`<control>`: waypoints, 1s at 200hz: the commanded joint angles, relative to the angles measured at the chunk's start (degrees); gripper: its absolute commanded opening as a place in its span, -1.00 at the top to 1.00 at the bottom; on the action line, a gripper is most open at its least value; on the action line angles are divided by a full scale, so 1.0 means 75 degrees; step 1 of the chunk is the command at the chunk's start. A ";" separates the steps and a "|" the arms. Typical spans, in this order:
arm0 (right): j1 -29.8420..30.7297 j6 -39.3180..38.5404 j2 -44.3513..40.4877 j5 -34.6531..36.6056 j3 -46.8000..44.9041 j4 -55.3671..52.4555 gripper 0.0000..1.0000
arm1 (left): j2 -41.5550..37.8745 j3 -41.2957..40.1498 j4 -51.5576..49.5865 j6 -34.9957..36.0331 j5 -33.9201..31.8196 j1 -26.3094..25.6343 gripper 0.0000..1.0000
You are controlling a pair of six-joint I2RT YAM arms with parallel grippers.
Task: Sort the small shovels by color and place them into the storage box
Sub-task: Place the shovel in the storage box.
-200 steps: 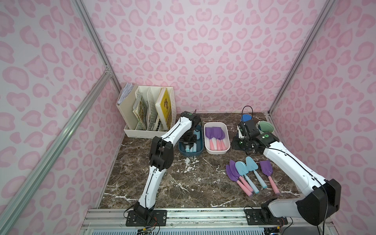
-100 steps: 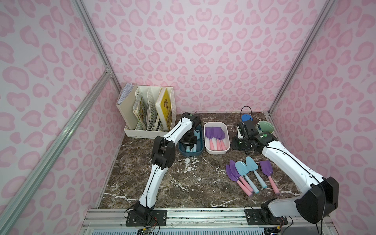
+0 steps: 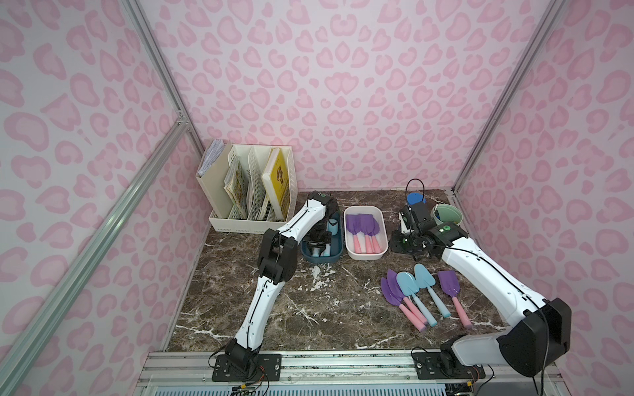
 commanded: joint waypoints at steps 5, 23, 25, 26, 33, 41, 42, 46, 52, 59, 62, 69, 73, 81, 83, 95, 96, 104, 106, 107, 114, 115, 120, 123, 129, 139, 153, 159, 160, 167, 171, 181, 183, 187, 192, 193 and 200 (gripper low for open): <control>0.0011 0.0013 0.0011 0.0106 0.0004 0.0022 0.14 | 0.0044 0.0044 -0.0209 0.0138 -0.0019 0.0023 0.79; 0.0007 0.0013 0.0011 0.0110 0.0006 0.0021 0.13 | 0.0012 0.0047 -0.0237 0.0156 -0.0026 0.0023 0.69; 0.0008 0.0013 0.0011 0.0111 0.0012 0.0022 0.14 | 0.0009 0.0042 -0.0238 0.0160 -0.0020 0.0023 0.68; 0.0004 0.0013 0.0011 0.0112 0.0001 0.0022 0.14 | 0.0009 0.0039 -0.0238 0.0161 -0.0019 0.0023 0.68; 0.0000 0.0005 0.0011 0.0104 -0.0006 0.0033 0.14 | -0.0009 0.0045 -0.0250 0.0172 -0.0029 0.0023 0.65; 0.0001 0.0013 0.0018 0.0106 -0.0010 0.0034 0.14 | -0.0026 0.0037 -0.0250 0.0182 -0.0031 0.0023 0.61; 0.0007 0.0013 0.0014 0.0103 -0.0004 0.0034 0.14 | -0.0026 0.0037 -0.0256 0.0184 -0.0030 0.0023 0.61; 0.0004 0.0013 0.0022 0.0106 -0.0010 0.0034 0.13 | -0.0037 0.0041 -0.0261 0.0185 -0.0030 0.0017 0.60; 0.0006 0.0023 0.0011 0.0100 -0.0018 0.0034 0.13 | -0.0048 0.0043 -0.0282 0.0185 -0.0042 0.0023 0.58; 0.0001 0.0019 0.0011 0.0101 -0.0032 0.0055 0.14 | -0.0070 0.0043 -0.0306 0.0177 -0.0052 0.0023 0.56; 0.0009 0.0018 0.0005 0.0109 -0.0033 0.0057 0.14 | -0.0083 0.0039 -0.0314 0.0174 -0.0061 0.0023 0.54; 0.0006 0.0024 0.0016 0.0106 -0.0040 0.0066 0.14 | -0.0118 0.0037 -0.0331 0.0176 -0.0054 0.0023 0.51; 0.0005 0.0025 0.0022 0.0106 -0.0043 0.0069 0.13 | -0.0140 0.0037 -0.0332 0.0171 -0.0065 0.0023 0.49; 0.0006 0.0020 0.0022 0.0090 -0.0045 0.0069 0.14 | -0.0183 0.0037 -0.0344 0.0173 -0.0075 0.0023 0.46; 0.0002 0.0015 0.0031 0.0092 -0.0042 0.0069 0.13 | -0.0189 0.0039 -0.0344 0.0173 -0.0077 0.0023 0.46; 0.0003 0.0013 0.0046 0.0091 -0.0033 0.0069 0.13 | -0.0234 0.0040 -0.0354 0.0197 -0.0088 0.0023 0.39; 0.0002 0.0013 0.0046 0.0096 -0.0033 0.0069 0.13 | -0.0236 0.0038 -0.0361 0.0197 -0.0088 0.0023 0.39; 0.0002 0.0001 0.0051 0.0095 -0.0019 0.0069 0.13 | -0.0266 0.0052 -0.0379 0.0208 -0.0095 0.0023 0.34; 0.0004 0.0001 0.0056 0.0090 -0.0012 0.0063 0.13 | -0.0271 0.0049 -0.0379 0.0208 -0.0090 0.0023 0.33; 0.0002 0.0001 0.0057 0.0095 -0.0011 0.0066 0.13 | -0.0278 0.0055 -0.0385 0.0209 -0.0095 0.0023 0.32; 0.0008 0.0000 0.0057 0.0109 0.0010 0.0058 0.12 | -0.0294 0.0052 -0.0391 0.0221 -0.0099 0.0023 0.30; 0.0010 0.0001 0.0057 0.0110 0.0006 0.0058 0.13 | -0.0295 0.0056 -0.0391 0.0220 -0.0100 0.0023 0.29; 0.0003 -0.0002 0.0057 0.0101 0.0012 0.0055 0.13 | -0.0318 0.0054 -0.0391 0.0212 -0.0106 0.0021 0.28; 0.0009 -0.0002 0.0057 0.0106 0.0009 0.0047 0.13 | -0.0329 0.0058 -0.0392 0.0209 -0.0110 0.0023 0.27; 0.0009 0.0001 0.0057 0.0110 0.0013 0.0045 0.12 | -0.0360 0.0049 -0.0388 0.0197 -0.0107 0.0016 0.24; 0.0011 0.0001 0.0057 0.0112 0.0028 0.0036 0.12 | -0.0379 0.0057 -0.0359 0.0209 -0.0090 0.0023 0.23; 0.0003 -0.0010 0.0057 0.0142 0.0065 -0.0016 0.11 | -0.0398 0.0048 -0.0344 0.0237 -0.0077 0.0023 0.21; 0.0004 -0.0011 0.0038 0.0163 0.0089 -0.0041 0.11 | -0.0390 0.0062 -0.0354 0.0254 -0.0077 0.0023 0.21; 0.0002 -0.0011 0.0042 0.0167 0.0086 -0.0045 0.11 | -0.0390 0.0067 -0.0361 0.0255 -0.0077 0.0023 0.21; 0.0007 -0.0028 0.0038 0.0189 0.0121 -0.0078 0.11 | -0.0398 0.0083 -0.0391 0.0255 -0.0089 0.0023 0.20; 0.0004 -0.0027 0.0034 0.0205 0.0128 -0.0099 0.11 | -0.0409 0.0083 -0.0391 0.0255 -0.0090 0.0021 0.20; 0.0011 -0.0022 0.0021 0.0246 0.0185 -0.0178 0.11 | -0.0475 0.0090 -0.0389 0.0255 -0.0089 0.0011 0.19; 0.0012 -0.0022 0.0022 0.0251 0.0203 -0.0192 0.10 | -0.0499 0.0091 -0.0390 0.0255 -0.0092 0.0011 0.19; 0.0007 -0.0022 0.0005 0.0263 0.0227 -0.0226 0.11 | -0.0545 0.0089 -0.0375 0.0255 -0.0089 0.0005 0.19; 0.0004 -0.0022 -0.0013 0.0287 0.0258 -0.0262 0.10 | -0.0618 0.0080 -0.0361 0.0257 -0.0092 -0.0002 0.18; 0.0002 -0.0022 -0.0013 0.0293 0.0270 -0.0272 0.10 | -0.0633 0.0081 -0.0358 0.0256 -0.0097 -0.0013 0.19; 0.0000 -0.0031 -0.0046 0.0337 0.0313 -0.0334 0.10 | -0.0755 0.0072 -0.0333 0.0255 -0.0095 -0.0026 0.18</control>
